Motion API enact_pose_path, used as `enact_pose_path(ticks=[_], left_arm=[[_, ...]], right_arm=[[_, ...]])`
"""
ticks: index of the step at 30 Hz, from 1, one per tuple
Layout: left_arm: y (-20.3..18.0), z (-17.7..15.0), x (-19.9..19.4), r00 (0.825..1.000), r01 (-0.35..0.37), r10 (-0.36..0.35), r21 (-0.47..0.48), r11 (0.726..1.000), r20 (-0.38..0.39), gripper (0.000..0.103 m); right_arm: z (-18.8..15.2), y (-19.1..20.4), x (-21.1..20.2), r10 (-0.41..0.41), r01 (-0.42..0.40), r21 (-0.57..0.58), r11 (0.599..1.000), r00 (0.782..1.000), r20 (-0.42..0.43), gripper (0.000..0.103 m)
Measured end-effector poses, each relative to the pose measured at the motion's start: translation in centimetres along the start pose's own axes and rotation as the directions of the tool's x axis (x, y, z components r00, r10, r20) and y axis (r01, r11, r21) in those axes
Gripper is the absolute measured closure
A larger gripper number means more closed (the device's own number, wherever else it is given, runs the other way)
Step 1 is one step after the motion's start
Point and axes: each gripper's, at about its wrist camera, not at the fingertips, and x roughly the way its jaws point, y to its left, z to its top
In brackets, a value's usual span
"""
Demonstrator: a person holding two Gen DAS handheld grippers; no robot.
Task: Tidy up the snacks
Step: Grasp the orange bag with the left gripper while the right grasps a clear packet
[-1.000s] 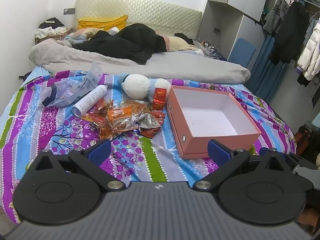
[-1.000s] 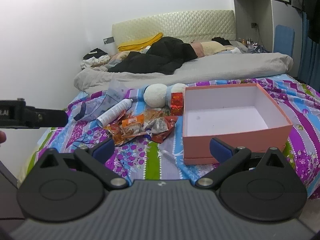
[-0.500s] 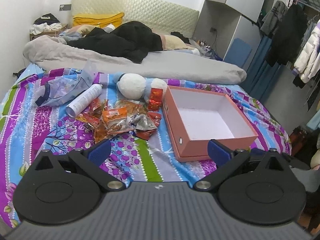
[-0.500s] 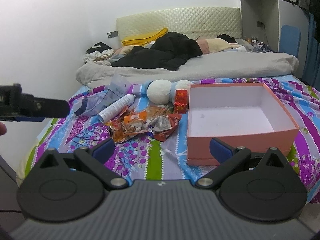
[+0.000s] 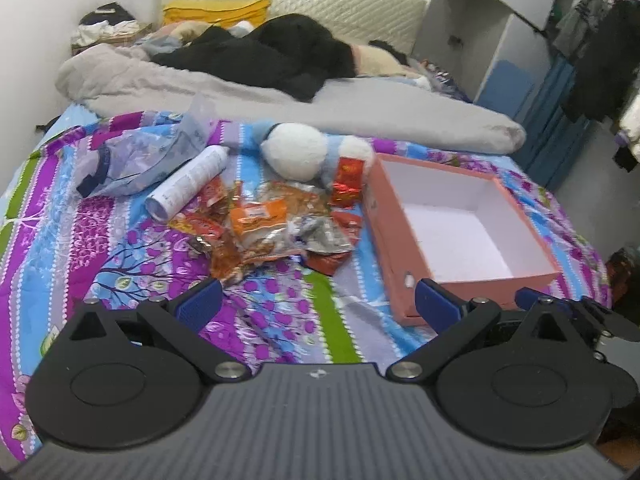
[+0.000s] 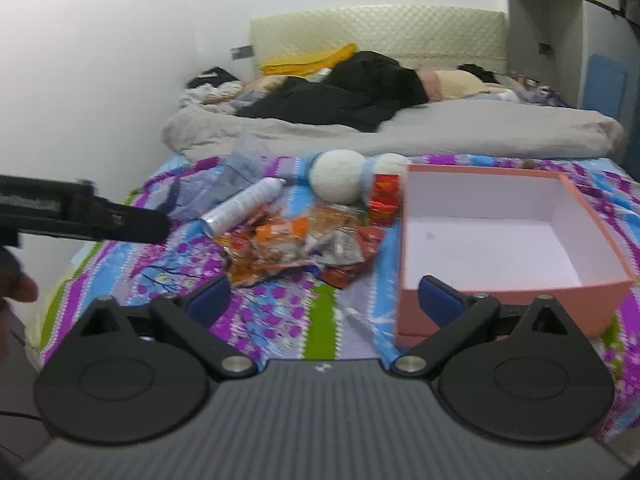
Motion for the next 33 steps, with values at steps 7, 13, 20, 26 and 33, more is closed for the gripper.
enact_pose_path(ticks=[7, 13, 20, 26, 33], left_arm=[[2.5, 0.6, 4.2, 1.000, -0.003, 0.004, -0.025, 1.000, 0.016, 0.001], [4.9, 1.4, 7.9, 0.999, 0.030, -0.028, -0.108, 0.994, 0.019, 0.004], [8.1, 1.8, 13.3, 0.998, 0.058, -0.065, -0.194, 0.979, -0.026, 0.010], [10.2, 2.3, 18.4, 0.995, 0.072, -0.088, -0.250, 0.966, -0.053, 0.013], [10.6, 3.3, 23.5, 0.990, 0.077, -0.104, -0.249, 0.966, -0.098, 0.016]], right_arm=[[0.2, 1.3, 3.6, -0.020, 0.019, -0.061, 0.998, 1.000, -0.023, 0.032], [0.4, 2.5, 6.7, 0.031, -0.035, -0.127, 0.991, 0.999, -0.030, 0.032], [0.9, 3.6, 11.9, -0.002, -0.005, -0.197, 0.980, 0.999, -0.039, 0.031], [1.3, 2.5, 16.9, -0.055, 0.042, -0.201, 0.979, 0.997, -0.060, 0.032], [1.4, 1.7, 21.7, -0.068, 0.043, -0.233, 0.971, 0.993, -0.101, 0.032]])
